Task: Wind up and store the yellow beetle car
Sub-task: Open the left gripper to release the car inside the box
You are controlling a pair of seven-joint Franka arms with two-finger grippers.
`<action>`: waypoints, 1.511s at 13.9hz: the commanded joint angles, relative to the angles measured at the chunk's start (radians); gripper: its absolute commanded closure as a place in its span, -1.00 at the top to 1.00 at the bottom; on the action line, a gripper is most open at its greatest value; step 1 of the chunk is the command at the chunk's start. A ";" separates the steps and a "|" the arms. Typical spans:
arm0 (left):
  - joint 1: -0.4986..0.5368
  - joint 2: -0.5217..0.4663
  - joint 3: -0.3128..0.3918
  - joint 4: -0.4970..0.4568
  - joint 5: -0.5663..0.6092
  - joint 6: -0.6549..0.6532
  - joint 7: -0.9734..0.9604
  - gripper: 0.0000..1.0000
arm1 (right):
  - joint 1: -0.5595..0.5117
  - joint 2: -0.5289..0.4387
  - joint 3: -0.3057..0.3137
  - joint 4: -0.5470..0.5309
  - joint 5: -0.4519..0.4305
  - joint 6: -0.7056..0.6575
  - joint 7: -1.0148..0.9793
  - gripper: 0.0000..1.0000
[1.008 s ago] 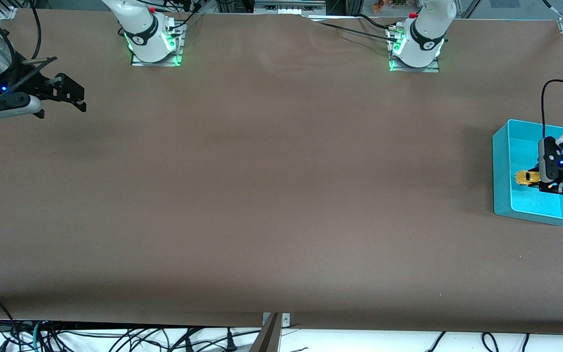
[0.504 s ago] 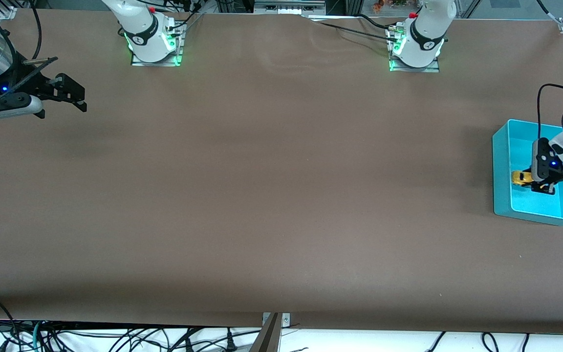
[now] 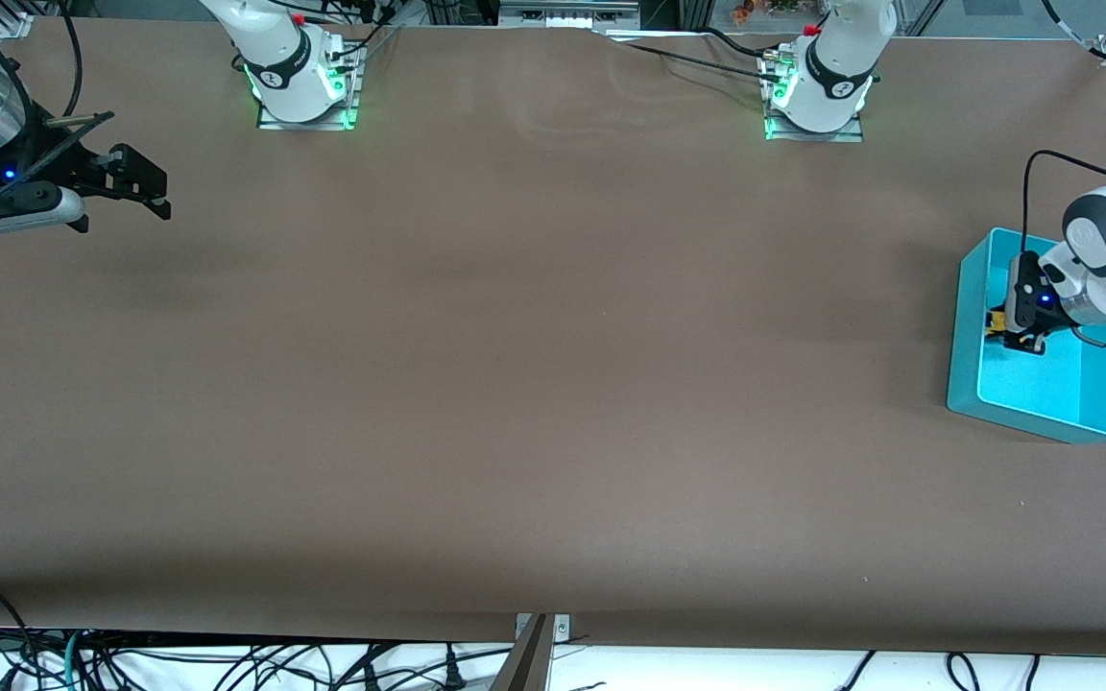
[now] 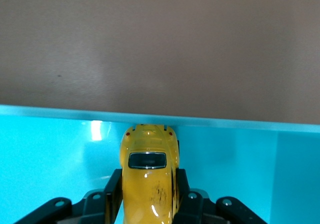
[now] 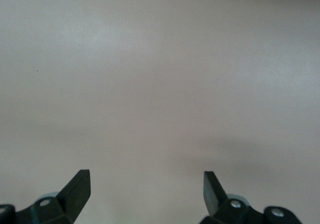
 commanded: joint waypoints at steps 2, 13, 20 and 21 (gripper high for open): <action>0.006 -0.046 -0.001 -0.031 0.006 0.018 0.020 -0.02 | 0.005 0.000 -0.004 0.005 0.013 -0.010 -0.008 1.00; -0.116 -0.179 -0.009 0.234 -0.006 -0.419 -0.225 1.00 | 0.005 0.000 -0.004 0.005 0.013 -0.008 -0.008 1.00; -0.276 -0.286 -0.010 0.348 -0.153 -0.732 -0.821 1.00 | 0.003 0.002 -0.004 0.005 0.016 -0.008 -0.008 1.00; -0.299 -0.288 -0.010 0.366 -0.175 -0.764 -0.907 1.00 | 0.003 0.002 -0.004 0.005 0.016 -0.008 -0.008 1.00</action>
